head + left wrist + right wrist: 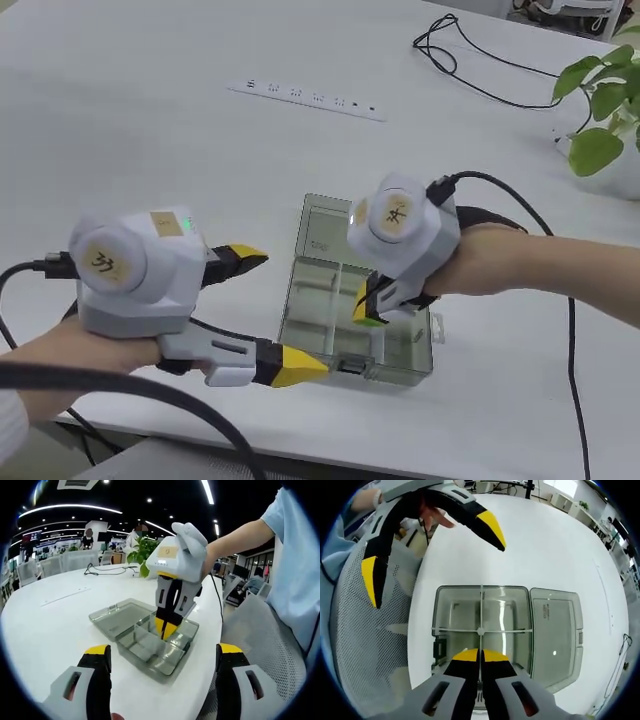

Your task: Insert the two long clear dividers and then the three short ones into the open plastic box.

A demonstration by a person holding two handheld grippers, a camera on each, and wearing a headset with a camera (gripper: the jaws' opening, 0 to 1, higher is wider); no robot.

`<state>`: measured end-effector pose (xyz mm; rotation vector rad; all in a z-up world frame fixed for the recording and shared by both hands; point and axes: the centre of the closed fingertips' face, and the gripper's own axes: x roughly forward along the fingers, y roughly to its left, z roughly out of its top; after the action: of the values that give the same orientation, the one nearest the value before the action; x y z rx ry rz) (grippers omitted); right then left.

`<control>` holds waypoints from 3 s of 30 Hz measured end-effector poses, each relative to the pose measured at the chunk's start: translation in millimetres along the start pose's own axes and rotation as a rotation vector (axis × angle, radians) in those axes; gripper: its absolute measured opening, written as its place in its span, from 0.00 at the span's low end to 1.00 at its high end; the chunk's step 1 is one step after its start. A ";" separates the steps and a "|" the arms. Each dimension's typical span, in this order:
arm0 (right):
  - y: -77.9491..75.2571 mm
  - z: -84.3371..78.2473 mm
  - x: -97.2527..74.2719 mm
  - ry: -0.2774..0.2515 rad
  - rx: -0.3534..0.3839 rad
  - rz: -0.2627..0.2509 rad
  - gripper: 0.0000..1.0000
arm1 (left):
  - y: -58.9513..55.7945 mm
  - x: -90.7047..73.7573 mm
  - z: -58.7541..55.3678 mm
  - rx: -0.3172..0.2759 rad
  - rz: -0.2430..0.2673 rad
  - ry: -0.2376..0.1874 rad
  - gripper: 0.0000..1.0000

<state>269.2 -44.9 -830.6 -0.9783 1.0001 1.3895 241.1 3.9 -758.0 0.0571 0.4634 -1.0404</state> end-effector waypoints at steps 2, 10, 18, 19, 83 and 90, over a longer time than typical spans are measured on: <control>0.6 -1.9 -0.9 0.008 -0.007 -0.002 0.01 | -0.4 0.3 0.2 0.001 -0.003 0.000 0.88; 0.8 -1.6 -1.5 0.006 -0.003 -0.001 0.01 | -1.7 0.8 0.8 0.010 -0.009 -0.002 0.88; 0.9 -2.2 -2.0 -0.006 0.002 0.014 0.02 | -1.9 0.9 2.2 0.015 -0.009 0.000 0.87; 1.0 -2.5 -1.8 -0.009 -0.006 0.017 0.03 | -1.8 0.7 2.3 0.015 -0.009 0.001 0.87; 9.6 -171.5 -92.4 -0.314 0.332 -0.282 0.99 | 1.4 -9.2 2.8 0.022 0.062 0.048 0.95; 20.4 -199.2 -82.3 -0.228 0.311 -0.248 0.97 | 1.3 -11.7 2.3 0.028 0.066 0.059 0.95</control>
<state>256.6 -260.2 -811.1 -0.6698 0.8593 1.0735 238.0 13.5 -751.6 0.1269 0.4972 -0.9826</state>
